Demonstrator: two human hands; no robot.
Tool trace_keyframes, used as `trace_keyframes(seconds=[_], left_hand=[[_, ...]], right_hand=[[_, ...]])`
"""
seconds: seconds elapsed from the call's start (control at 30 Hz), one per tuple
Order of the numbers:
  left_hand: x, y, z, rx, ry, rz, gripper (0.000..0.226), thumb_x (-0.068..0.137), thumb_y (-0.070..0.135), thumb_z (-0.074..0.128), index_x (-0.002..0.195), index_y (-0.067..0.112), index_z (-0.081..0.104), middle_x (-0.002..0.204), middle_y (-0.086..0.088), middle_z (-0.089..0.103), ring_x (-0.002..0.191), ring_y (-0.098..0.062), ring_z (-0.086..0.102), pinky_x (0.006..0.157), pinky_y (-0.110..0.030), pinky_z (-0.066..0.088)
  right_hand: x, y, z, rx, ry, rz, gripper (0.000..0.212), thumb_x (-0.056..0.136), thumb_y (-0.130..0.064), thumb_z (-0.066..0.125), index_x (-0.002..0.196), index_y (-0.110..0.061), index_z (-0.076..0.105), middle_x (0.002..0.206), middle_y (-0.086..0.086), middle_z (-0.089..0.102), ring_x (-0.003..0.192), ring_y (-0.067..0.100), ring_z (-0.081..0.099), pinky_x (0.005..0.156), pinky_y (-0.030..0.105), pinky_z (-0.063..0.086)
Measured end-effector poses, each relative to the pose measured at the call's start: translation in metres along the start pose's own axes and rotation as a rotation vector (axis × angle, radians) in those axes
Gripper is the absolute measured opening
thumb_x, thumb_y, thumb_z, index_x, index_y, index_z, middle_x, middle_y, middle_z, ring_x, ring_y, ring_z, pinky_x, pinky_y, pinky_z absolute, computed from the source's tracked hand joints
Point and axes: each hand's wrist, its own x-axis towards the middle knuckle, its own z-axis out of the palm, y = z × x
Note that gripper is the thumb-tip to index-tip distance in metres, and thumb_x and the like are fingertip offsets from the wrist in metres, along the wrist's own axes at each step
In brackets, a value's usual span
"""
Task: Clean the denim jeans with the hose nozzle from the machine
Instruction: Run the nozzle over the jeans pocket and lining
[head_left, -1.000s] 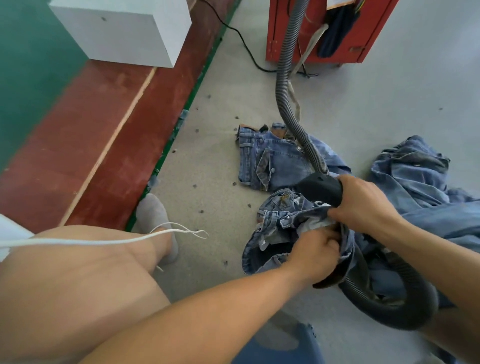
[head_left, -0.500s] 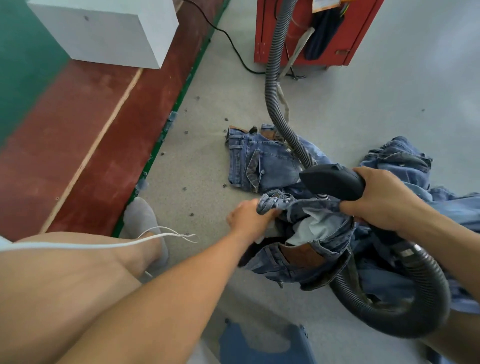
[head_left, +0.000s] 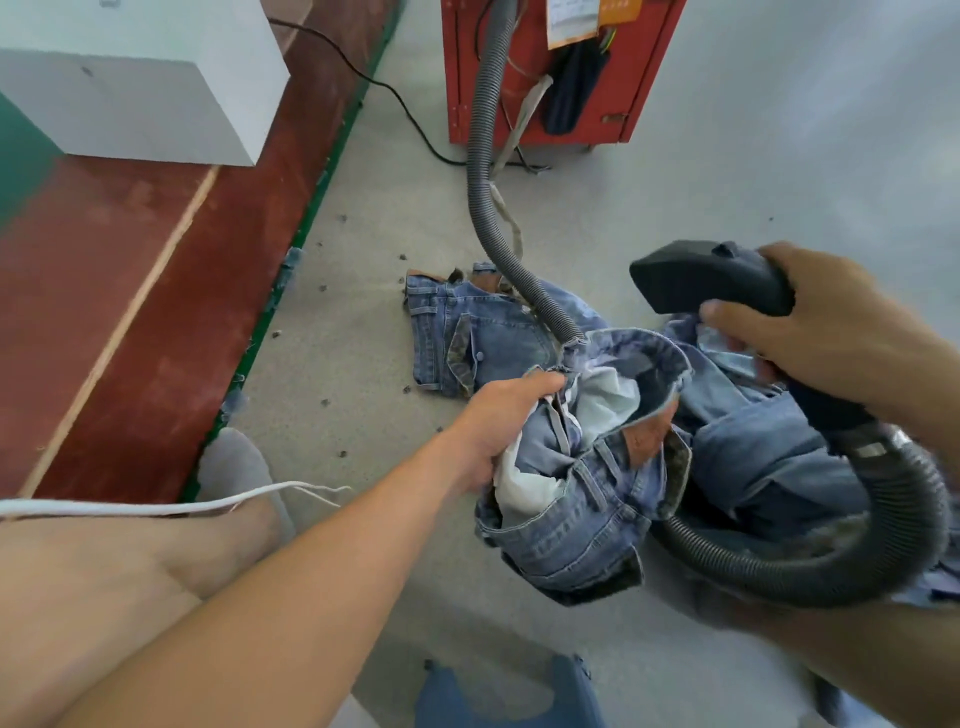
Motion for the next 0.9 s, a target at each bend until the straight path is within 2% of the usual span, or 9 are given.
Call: trace_keyframes(seconds=[0.17, 0.3, 0.4, 0.5, 0.6, 0.7, 0.77, 0.83, 0.9], left_hand=[[0.003, -0.005, 0.000, 0.081, 0.000, 0.139, 0.019, 0.091, 0.032, 0.077, 0.076, 0.021, 0.071, 0.071, -0.003, 0.071, 0.065, -0.020, 0.066, 0.062, -0.032, 0.055], [-0.001, -0.016, 0.003, 0.258, -0.033, 0.243, 0.037, 0.091, 0.032, 0.078, 0.057, 0.032, 0.064, 0.058, 0.010, 0.056, 0.057, -0.007, 0.052, 0.061, -0.021, 0.046], [-0.005, -0.016, 0.001, 0.264, -0.035, 0.248, 0.029, 0.092, 0.035, 0.077, 0.065, 0.031, 0.066, 0.063, 0.007, 0.060, 0.061, -0.009, 0.056, 0.067, -0.023, 0.048], [-0.004, -0.008, -0.006, 0.339, -0.050, 0.273, 0.021, 0.094, 0.034, 0.073, 0.078, 0.023, 0.064, 0.068, 0.010, 0.060, 0.067, -0.010, 0.055, 0.072, -0.027, 0.048], [-0.007, -0.005, -0.006, 0.538, -0.071, 0.345, 0.021, 0.096, 0.034, 0.069, 0.077, 0.026, 0.062, 0.055, 0.021, 0.053, 0.051, 0.003, 0.046, 0.053, -0.009, 0.038], [-0.008, -0.010, -0.002, 0.669, -0.074, 0.365, 0.027, 0.097, 0.037, 0.067, 0.075, 0.025, 0.056, 0.051, 0.018, 0.046, 0.049, -0.001, 0.039, 0.049, -0.015, 0.033], [-0.009, -0.011, -0.002, 0.534, -0.021, 0.312, 0.022, 0.098, 0.031, 0.066, 0.081, 0.019, 0.061, 0.061, 0.016, 0.053, 0.057, -0.005, 0.048, 0.058, -0.019, 0.041], [-0.009, -0.003, -0.009, 0.150, 0.037, 0.135, 0.010, 0.100, 0.020, 0.065, 0.095, 0.011, 0.068, 0.077, 0.002, 0.070, 0.067, -0.013, 0.066, 0.062, -0.028, 0.054], [-0.006, 0.004, -0.024, -0.252, 0.036, -0.007, 0.011, 0.099, 0.009, 0.060, 0.093, 0.007, 0.069, 0.082, -0.008, 0.072, 0.069, -0.019, 0.070, 0.060, -0.030, 0.058]], right_hand=[[-0.017, -0.015, 0.022, -0.207, -0.272, -0.083, 0.020, 0.086, -0.049, 0.070, 0.089, -0.038, 0.054, 0.069, -0.004, 0.066, 0.051, -0.001, 0.064, 0.051, 0.027, 0.046], [-0.005, -0.024, 0.045, -0.188, -0.175, -0.039, 0.021, 0.096, -0.044, 0.067, 0.102, -0.028, 0.055, 0.075, -0.004, 0.065, 0.057, 0.008, 0.064, 0.049, 0.024, 0.043], [0.002, -0.021, 0.033, -0.105, -0.152, 0.025, 0.020, 0.094, -0.039, 0.070, 0.099, -0.024, 0.058, 0.068, 0.000, 0.067, 0.047, 0.015, 0.067, 0.041, 0.027, 0.048], [-0.008, -0.023, 0.019, -0.046, -0.287, -0.024, 0.017, 0.088, -0.040, 0.072, 0.091, -0.031, 0.059, 0.061, -0.004, 0.069, 0.043, 0.013, 0.066, 0.040, 0.022, 0.050], [-0.017, -0.035, 0.035, -0.126, -0.394, -0.093, 0.016, 0.088, -0.042, 0.071, 0.089, -0.033, 0.058, 0.066, -0.006, 0.070, 0.046, 0.006, 0.064, 0.042, 0.018, 0.045], [-0.008, -0.044, 0.053, -0.166, -0.258, -0.076, 0.019, 0.093, -0.039, 0.069, 0.101, -0.025, 0.058, 0.074, -0.003, 0.065, 0.055, 0.009, 0.063, 0.048, 0.025, 0.043], [-0.001, -0.042, 0.047, -0.159, -0.178, -0.029, 0.022, 0.094, -0.039, 0.068, 0.104, -0.023, 0.057, 0.076, -0.001, 0.065, 0.055, 0.011, 0.064, 0.045, 0.025, 0.044], [0.001, -0.035, 0.034, -0.121, -0.159, 0.004, 0.021, 0.092, -0.040, 0.070, 0.101, -0.025, 0.059, 0.072, 0.000, 0.067, 0.048, 0.010, 0.065, 0.042, 0.025, 0.048], [-0.001, -0.026, 0.025, -0.121, -0.147, 0.016, 0.020, 0.091, -0.041, 0.069, 0.097, -0.024, 0.060, 0.069, 0.000, 0.068, 0.046, 0.013, 0.066, 0.049, 0.032, 0.055]])
